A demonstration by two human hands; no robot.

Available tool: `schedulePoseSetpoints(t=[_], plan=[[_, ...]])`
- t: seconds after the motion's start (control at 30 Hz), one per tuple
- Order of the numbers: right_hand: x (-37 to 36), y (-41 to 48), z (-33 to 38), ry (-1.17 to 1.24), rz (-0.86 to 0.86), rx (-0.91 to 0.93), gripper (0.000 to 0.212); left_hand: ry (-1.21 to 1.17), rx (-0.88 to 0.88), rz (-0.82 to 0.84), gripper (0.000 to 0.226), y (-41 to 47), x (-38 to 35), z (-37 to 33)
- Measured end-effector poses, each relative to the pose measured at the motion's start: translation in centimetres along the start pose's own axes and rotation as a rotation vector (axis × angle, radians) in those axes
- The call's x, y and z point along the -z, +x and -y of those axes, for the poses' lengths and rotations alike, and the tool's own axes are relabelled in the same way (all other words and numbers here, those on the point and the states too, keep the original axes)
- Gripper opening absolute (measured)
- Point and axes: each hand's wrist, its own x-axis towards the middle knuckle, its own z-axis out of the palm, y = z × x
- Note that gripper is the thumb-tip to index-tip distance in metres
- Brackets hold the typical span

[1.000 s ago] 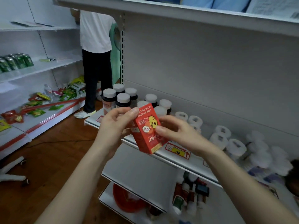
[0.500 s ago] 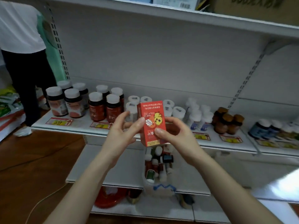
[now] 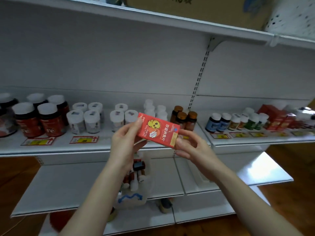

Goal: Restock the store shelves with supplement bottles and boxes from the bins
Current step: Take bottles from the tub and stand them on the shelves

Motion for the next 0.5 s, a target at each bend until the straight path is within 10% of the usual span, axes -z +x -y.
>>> schedulePoseSetpoints(t=[0.5], plan=[[13.9, -0.5, -1.6, 0.094, -0.103, 0.001, 0.036, 0.148, 0.027, 0.154, 0.05, -1.8, -10.8, 6.6]])
